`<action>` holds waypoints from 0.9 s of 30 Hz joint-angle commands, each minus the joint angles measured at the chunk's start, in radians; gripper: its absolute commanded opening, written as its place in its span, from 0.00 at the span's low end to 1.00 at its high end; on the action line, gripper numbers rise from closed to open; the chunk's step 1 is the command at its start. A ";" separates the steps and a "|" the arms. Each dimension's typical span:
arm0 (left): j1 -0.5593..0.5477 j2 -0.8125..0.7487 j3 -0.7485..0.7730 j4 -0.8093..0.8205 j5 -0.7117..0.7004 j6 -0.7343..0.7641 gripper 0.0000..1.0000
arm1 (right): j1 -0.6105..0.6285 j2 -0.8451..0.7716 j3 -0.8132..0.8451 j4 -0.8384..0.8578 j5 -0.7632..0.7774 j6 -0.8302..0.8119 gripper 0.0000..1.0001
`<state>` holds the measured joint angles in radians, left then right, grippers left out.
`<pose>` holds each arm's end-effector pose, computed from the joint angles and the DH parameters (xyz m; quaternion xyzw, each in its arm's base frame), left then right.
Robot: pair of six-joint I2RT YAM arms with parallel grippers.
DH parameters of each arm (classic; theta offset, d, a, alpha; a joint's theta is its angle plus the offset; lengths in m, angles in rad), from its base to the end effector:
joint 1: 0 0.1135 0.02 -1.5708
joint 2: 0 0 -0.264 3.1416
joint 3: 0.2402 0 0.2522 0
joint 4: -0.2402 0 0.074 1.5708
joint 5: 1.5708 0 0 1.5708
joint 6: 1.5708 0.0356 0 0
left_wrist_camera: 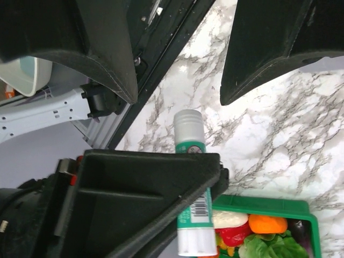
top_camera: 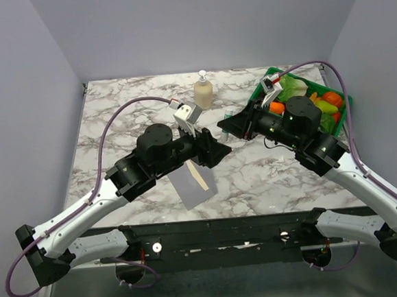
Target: Place the letter into the envelope and seal it
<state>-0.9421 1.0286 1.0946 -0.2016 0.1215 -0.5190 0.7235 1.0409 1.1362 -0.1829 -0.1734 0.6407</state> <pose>0.1333 -0.1906 0.4009 0.1969 0.7268 -0.4720 0.4583 0.1708 0.1591 0.4148 -0.0888 0.7316 0.4738 0.4821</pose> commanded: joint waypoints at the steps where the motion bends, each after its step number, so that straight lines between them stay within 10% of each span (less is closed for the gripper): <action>1: -0.006 0.031 0.070 -0.045 -0.101 0.019 0.72 | 0.001 -0.004 0.022 0.002 0.012 0.007 0.00; 27: -0.007 0.088 0.140 -0.096 -0.149 0.059 0.61 | 0.001 0.013 0.019 0.010 -0.043 0.013 0.00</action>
<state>-0.9447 1.1088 1.2007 -0.2863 -0.0223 -0.4770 0.7235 1.0500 1.1362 -0.1829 -0.1864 0.6441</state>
